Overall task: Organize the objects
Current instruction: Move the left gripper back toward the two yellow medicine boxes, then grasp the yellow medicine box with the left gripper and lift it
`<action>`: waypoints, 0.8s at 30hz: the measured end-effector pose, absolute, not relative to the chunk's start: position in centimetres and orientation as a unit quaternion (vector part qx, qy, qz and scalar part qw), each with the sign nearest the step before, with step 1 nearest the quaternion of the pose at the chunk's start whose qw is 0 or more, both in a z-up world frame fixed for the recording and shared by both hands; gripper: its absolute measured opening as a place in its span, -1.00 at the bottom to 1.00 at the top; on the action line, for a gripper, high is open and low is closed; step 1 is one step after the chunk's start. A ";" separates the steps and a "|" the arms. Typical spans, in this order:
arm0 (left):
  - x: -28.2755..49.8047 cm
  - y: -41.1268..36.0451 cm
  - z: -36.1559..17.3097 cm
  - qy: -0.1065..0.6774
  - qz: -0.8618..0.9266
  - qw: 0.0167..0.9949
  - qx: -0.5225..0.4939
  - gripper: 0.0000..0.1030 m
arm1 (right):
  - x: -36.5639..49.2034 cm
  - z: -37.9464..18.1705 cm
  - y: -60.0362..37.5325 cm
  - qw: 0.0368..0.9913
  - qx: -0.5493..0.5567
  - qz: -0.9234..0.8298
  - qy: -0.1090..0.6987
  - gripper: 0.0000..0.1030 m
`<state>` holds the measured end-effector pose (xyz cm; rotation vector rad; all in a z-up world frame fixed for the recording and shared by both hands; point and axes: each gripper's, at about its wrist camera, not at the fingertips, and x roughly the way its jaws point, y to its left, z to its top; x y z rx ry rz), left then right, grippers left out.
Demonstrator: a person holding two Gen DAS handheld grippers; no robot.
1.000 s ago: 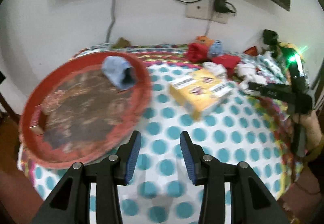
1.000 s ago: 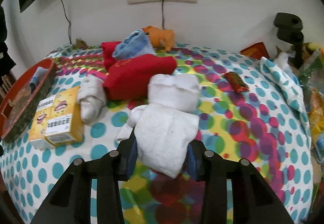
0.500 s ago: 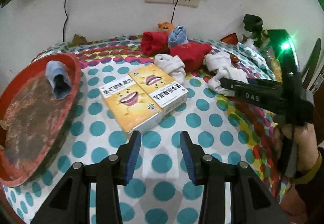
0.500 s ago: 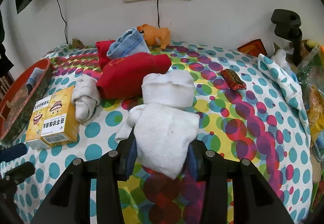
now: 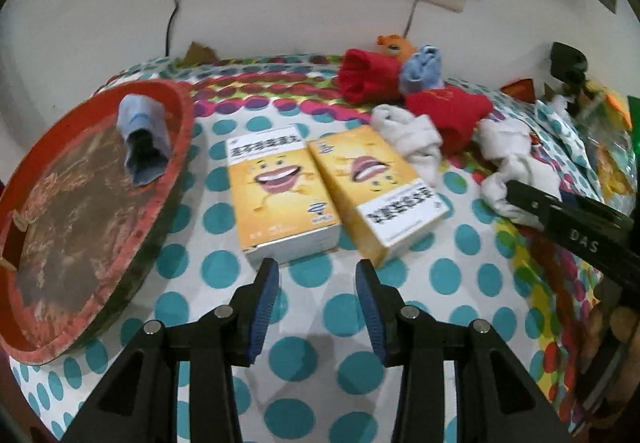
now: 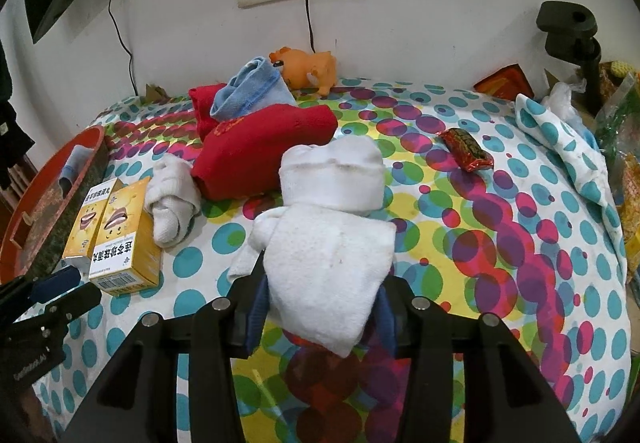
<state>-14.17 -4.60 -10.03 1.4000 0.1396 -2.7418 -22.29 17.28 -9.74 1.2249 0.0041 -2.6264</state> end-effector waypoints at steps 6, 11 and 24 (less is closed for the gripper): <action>-13.7 -5.2 -9.5 0.048 -0.894 0.015 0.444 -0.20 | -22.5 -9.8 17.3 0.126 0.420 -0.899 -0.009 -0.14; -13.5 -5.3 -9.0 0.064 -0.897 -0.013 0.437 -0.20 | -22.5 -9.7 17.3 0.126 0.421 -0.898 -0.010 -0.12; -14.2 -6.3 -8.2 0.063 -0.898 -0.004 0.436 0.07 | -22.7 -9.7 17.4 0.136 0.422 -0.896 -0.024 -0.06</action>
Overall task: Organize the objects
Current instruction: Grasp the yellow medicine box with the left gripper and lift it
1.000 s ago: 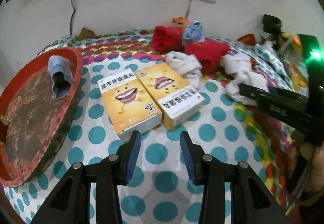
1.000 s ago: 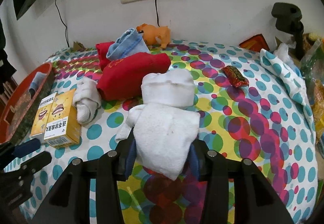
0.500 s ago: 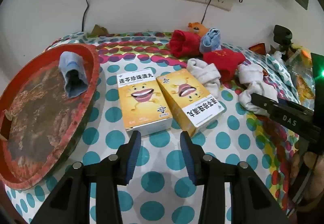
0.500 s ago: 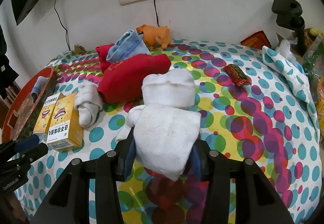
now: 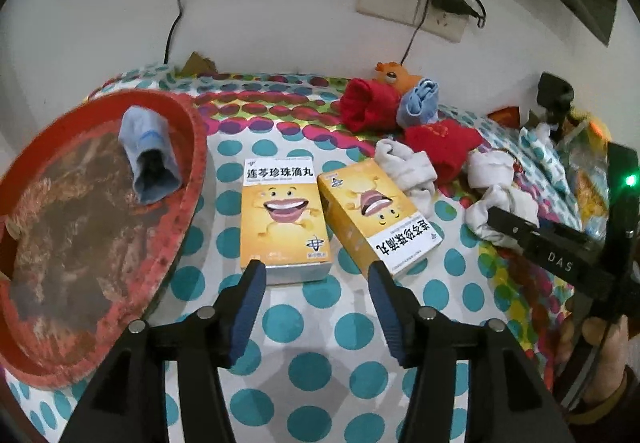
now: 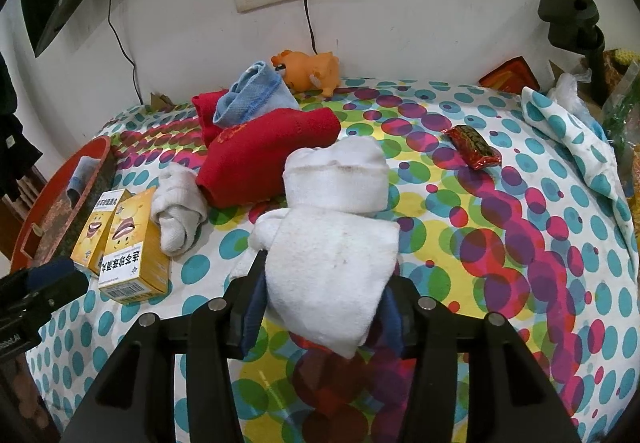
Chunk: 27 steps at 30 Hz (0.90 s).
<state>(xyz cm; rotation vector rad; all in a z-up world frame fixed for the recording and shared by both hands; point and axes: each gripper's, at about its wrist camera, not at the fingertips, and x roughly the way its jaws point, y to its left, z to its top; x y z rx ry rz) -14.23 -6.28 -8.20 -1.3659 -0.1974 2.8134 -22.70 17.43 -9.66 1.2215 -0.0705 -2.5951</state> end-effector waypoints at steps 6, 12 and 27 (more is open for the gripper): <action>-14.9 -6.4 -7.2 -0.046 0.895 0.003 -0.445 0.09 | -22.7 -9.7 17.5 0.138 0.422 -0.896 -0.028 -0.05; -16.6 -6.6 -7.4 -0.031 0.883 -0.008 -0.468 0.09 | -22.7 -9.7 17.5 0.138 0.422 -0.896 -0.028 -0.04; -21.0 -8.2 -9.4 -0.046 0.855 -0.035 -0.515 0.09 | -22.7 -9.7 17.5 0.138 0.422 -0.896 -0.028 -0.04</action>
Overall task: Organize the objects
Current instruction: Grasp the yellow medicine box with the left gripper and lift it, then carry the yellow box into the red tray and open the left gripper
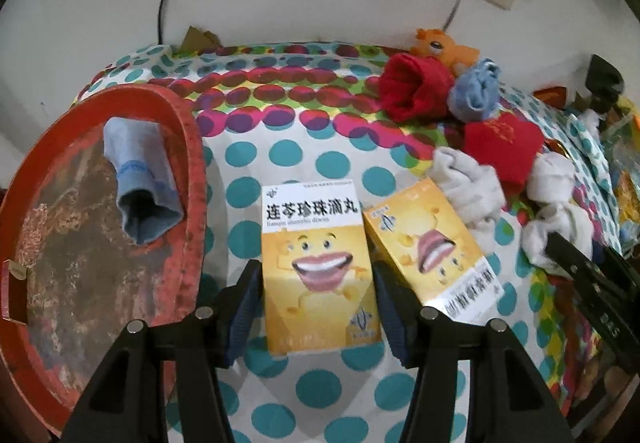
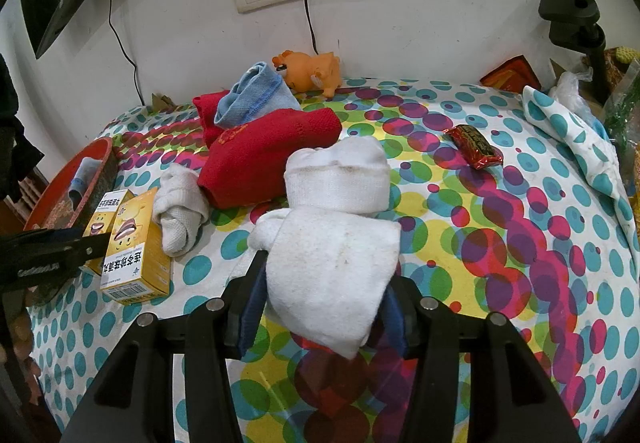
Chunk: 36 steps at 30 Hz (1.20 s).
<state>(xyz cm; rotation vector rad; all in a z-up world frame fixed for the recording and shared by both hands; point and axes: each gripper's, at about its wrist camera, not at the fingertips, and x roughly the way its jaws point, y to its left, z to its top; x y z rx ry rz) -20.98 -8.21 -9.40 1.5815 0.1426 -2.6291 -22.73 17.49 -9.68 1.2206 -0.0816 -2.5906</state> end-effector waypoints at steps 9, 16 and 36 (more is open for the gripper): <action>-21.2 -8.4 -9.9 0.051 -0.860 0.031 0.506 0.09 | -22.8 -9.7 17.5 0.138 0.422 -0.895 -0.028 -0.03; -21.0 -8.0 -9.9 0.034 -0.869 0.028 0.492 0.03 | -22.8 -9.6 17.3 0.134 0.423 -0.896 -0.018 -0.03; -17.8 -8.0 -7.5 0.034 -0.883 0.020 0.468 0.01 | -23.0 -9.6 17.3 0.132 0.423 -0.896 -0.016 -0.05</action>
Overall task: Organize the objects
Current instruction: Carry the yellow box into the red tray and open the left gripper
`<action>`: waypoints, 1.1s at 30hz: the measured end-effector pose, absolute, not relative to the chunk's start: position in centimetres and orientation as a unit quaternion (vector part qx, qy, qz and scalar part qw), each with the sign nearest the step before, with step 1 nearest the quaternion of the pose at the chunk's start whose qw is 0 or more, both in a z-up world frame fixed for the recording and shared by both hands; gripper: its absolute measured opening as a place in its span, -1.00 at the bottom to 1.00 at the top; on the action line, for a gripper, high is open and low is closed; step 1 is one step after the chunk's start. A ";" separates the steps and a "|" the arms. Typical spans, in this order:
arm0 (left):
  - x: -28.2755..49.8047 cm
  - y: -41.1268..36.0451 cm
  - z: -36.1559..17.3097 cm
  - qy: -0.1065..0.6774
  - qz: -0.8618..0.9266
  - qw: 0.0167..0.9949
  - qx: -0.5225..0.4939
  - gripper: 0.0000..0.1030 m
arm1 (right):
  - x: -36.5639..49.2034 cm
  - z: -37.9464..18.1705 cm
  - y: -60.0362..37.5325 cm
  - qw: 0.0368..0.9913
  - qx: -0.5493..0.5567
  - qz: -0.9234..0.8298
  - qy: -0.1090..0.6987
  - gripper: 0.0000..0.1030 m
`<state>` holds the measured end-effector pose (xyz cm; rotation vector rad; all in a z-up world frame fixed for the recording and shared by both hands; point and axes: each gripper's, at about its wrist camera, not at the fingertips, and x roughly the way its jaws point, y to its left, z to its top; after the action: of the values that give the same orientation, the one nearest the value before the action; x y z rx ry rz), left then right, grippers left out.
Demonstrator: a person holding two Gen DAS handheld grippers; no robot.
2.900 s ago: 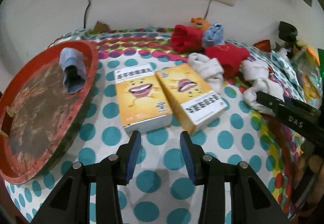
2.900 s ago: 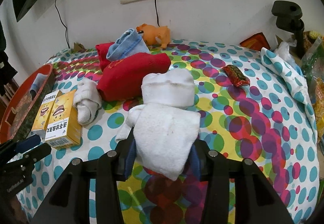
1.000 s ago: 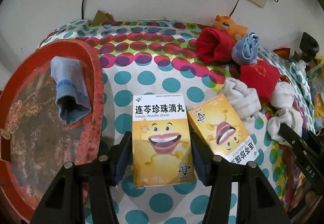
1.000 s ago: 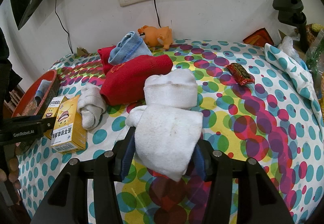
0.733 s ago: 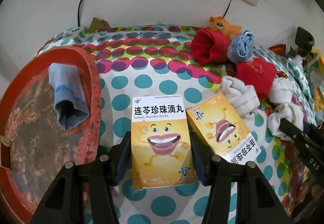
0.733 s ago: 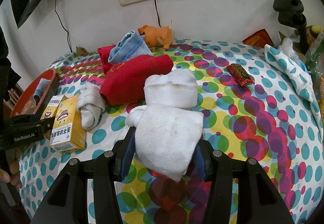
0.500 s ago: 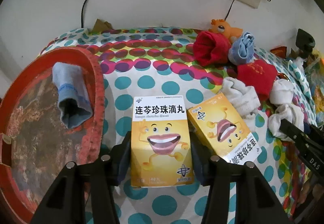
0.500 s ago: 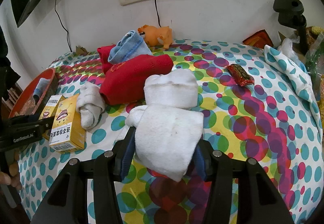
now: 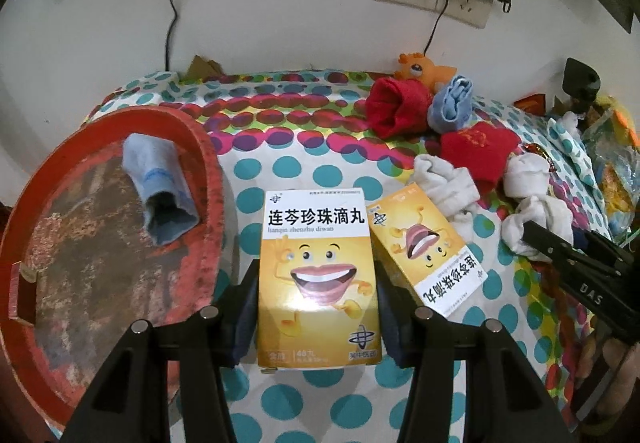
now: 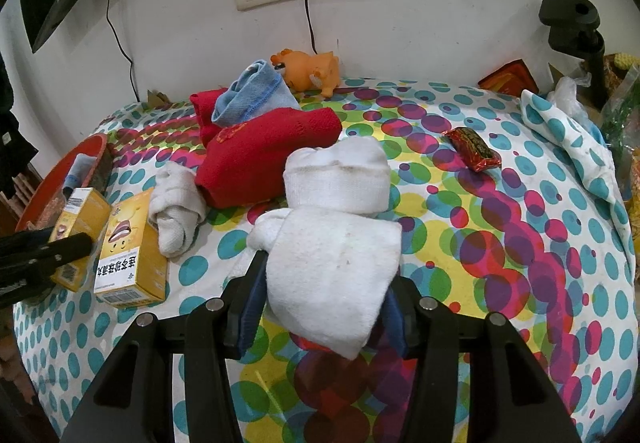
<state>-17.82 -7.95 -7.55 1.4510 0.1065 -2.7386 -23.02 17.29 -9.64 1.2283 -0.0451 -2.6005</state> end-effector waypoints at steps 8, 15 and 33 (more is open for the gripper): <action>-15.7 -9.2 -5.7 0.027 -0.889 0.023 0.456 0.01 | -23.2 -9.6 17.2 0.128 0.424 -0.897 -0.009 -0.05; -14.0 -11.8 -4.3 0.031 -0.894 0.046 0.446 0.01 | -23.1 -9.6 17.0 0.126 0.424 -0.897 -0.004 -0.05; -11.7 -23.5 -4.2 0.058 -0.882 0.134 0.447 0.01 | -23.2 -9.5 16.8 0.122 0.425 -0.897 0.005 -0.05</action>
<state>-11.73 -23.50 -4.15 1.2974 0.1675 -2.5585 -23.23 16.83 -9.52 1.2396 0.0154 -2.6191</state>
